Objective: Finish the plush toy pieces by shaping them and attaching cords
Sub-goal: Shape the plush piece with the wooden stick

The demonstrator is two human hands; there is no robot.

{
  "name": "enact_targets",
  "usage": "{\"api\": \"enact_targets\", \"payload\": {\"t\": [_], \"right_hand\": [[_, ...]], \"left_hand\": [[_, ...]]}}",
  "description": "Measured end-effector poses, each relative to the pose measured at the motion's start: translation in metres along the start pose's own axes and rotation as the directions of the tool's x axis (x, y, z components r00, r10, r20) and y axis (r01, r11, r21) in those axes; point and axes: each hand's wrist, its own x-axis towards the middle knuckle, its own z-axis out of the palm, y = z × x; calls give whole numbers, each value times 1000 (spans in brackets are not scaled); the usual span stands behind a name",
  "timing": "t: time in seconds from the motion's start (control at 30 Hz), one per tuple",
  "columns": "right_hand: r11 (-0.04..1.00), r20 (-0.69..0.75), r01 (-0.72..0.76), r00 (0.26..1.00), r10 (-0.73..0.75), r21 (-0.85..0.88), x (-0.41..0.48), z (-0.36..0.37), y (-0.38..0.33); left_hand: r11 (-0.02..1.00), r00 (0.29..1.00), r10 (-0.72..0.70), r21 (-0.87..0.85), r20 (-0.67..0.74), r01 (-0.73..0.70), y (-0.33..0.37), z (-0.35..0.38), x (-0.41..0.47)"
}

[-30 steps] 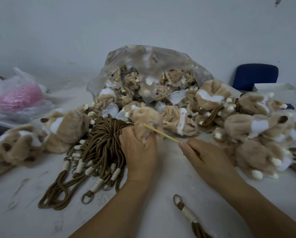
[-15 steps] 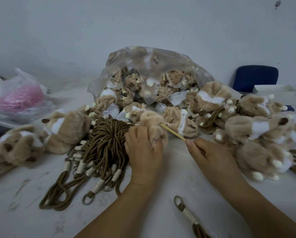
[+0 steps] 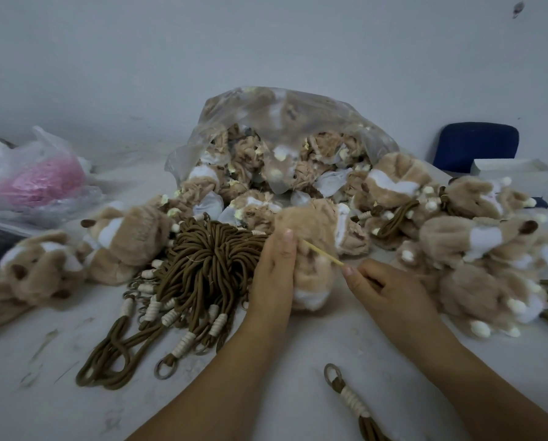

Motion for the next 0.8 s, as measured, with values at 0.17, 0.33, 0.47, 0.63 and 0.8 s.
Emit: {"api": "enact_targets", "payload": {"t": [0.17, 0.33, 0.47, 0.63, 0.8], "right_hand": [[998, 15, 14, 1000, -13, -58, 1, 0, 1], [991, -11, 3, 1000, -4, -136, 1, -2, -1], [988, -24, 5, 1000, -9, -154, 0, -4, -3], [991, -28, 40, 999, -44, -128, -5, -1, -6], [995, -72, 26, 997, -33, -93, -6, 0, -5]], "left_hand": [[994, 991, -77, -81, -107, 68, 3, -2, 4], [981, 982, 56, 192, -182, -20, 8, -3, 0], [934, 966, 218, 318, -136, -166, 8, -2, -7], [935, 980, 193, 313, -59, -165, 5, -2, -6], [977, 995, 56, 203, 86, -73, 5, 3, -9]]}}
